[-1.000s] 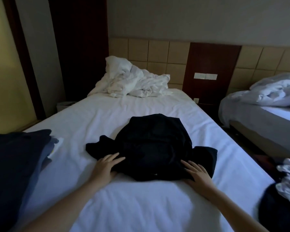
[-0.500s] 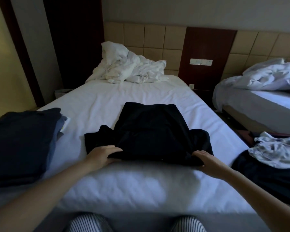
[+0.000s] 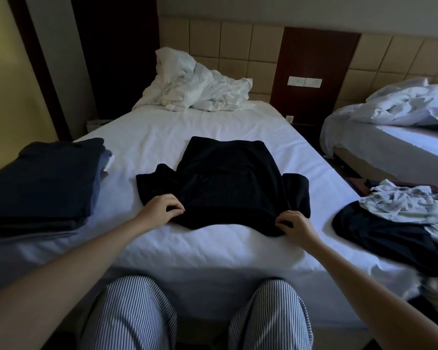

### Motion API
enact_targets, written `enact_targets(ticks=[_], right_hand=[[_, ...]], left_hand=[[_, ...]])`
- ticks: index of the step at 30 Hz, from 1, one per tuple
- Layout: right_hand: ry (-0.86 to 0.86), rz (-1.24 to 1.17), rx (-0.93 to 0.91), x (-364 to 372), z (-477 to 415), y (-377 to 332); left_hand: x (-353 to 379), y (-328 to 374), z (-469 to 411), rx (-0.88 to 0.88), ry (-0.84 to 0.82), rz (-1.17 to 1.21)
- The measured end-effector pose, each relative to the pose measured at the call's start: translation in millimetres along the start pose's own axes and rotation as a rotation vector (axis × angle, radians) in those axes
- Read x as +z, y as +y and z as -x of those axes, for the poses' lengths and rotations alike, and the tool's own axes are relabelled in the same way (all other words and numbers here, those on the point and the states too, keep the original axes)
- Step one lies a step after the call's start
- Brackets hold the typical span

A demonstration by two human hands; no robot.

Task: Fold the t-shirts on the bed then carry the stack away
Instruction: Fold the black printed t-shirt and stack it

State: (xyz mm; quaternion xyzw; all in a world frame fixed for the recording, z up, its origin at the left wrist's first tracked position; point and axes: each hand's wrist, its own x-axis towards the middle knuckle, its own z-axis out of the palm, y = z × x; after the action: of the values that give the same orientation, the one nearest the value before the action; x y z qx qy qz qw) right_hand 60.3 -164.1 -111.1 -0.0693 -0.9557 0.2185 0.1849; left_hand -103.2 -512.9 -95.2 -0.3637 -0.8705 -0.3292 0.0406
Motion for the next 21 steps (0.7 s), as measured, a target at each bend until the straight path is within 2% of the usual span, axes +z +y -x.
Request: enact_targets(ticks=[4, 7, 9, 12, 14, 16, 18, 20, 21], right_hand=[[0.267, -0.182, -0.045, -6, -2, -6], [0.353, -0.24, -0.01, -16, 5, -9], [0.25, -0.158, -0.055, -14, 12, -3], [-0.015, 0.026, -0.12, -6, 25, 6], [-0.045, 0.078, -0.119, -7, 29, 6], [-0.045, 0.146, -0.147, -10, 29, 2], [-0.152, 0.228, -0.124, -10, 31, -3], [-0.277, 0.279, -0.056, -6, 33, -3], [-0.296, 0.274, -0.025, -4, 33, -3]], left_hand=[[-8, 3, 7, 0.083, 0.201, 0.039], [-12, 4, 19, 0.154, 0.21, -0.002], [-4, 1, 28, 0.198, 0.124, -0.095], [7, -3, 36, 0.151, -0.071, -0.219], [6, 1, 36, 0.118, -0.058, -0.17], [2, 2, 30, 0.095, -0.047, -0.275], [0, -2, 30, -0.012, -0.178, -0.468], [3, -7, 36, -0.12, -0.317, -0.571], [6, -10, 40, -0.128, -0.335, -0.608]])
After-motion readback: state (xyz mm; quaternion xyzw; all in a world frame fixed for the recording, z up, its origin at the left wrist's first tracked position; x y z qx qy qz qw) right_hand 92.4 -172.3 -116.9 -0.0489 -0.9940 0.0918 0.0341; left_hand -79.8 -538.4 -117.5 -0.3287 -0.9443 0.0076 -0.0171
